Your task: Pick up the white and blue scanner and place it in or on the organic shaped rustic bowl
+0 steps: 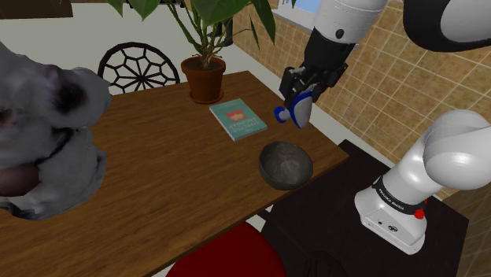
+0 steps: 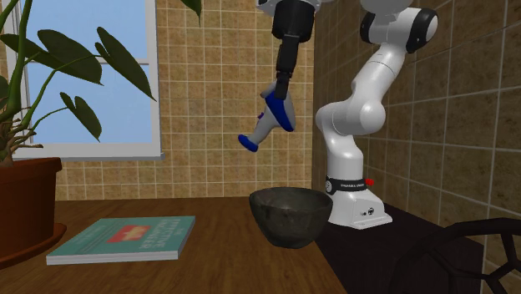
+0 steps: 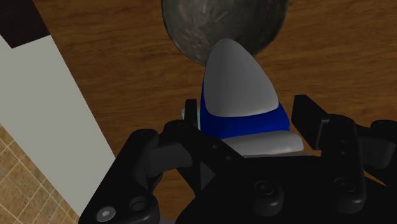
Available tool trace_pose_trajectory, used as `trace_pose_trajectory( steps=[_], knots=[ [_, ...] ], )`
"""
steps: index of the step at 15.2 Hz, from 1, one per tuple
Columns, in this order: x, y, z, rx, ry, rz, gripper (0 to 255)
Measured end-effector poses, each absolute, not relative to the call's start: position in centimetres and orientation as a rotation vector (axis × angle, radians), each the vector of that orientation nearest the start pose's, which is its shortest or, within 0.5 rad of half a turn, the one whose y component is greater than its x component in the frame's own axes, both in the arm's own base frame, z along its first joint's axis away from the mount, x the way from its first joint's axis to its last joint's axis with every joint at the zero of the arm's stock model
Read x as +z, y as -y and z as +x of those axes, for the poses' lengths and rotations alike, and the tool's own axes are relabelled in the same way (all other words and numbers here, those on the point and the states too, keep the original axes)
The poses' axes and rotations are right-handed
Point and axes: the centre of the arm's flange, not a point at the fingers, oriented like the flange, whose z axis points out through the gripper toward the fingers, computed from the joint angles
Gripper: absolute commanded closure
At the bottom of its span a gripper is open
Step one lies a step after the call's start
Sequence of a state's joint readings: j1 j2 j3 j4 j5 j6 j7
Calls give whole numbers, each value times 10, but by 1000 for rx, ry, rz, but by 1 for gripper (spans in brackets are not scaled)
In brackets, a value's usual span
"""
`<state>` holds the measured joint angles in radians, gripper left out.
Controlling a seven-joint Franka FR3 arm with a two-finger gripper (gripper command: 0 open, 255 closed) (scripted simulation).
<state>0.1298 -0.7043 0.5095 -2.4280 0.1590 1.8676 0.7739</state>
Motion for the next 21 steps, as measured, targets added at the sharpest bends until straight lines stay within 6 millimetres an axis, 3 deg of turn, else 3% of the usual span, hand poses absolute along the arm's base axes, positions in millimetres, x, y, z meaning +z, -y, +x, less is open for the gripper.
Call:
trace_pose_trajectory(
  steps=[15, 21],
  knots=[
    [439, -249, 280, -270, -431, -3184, 255],
    [435, -250, 279, -270, -431, -3183, 255]
  ],
)
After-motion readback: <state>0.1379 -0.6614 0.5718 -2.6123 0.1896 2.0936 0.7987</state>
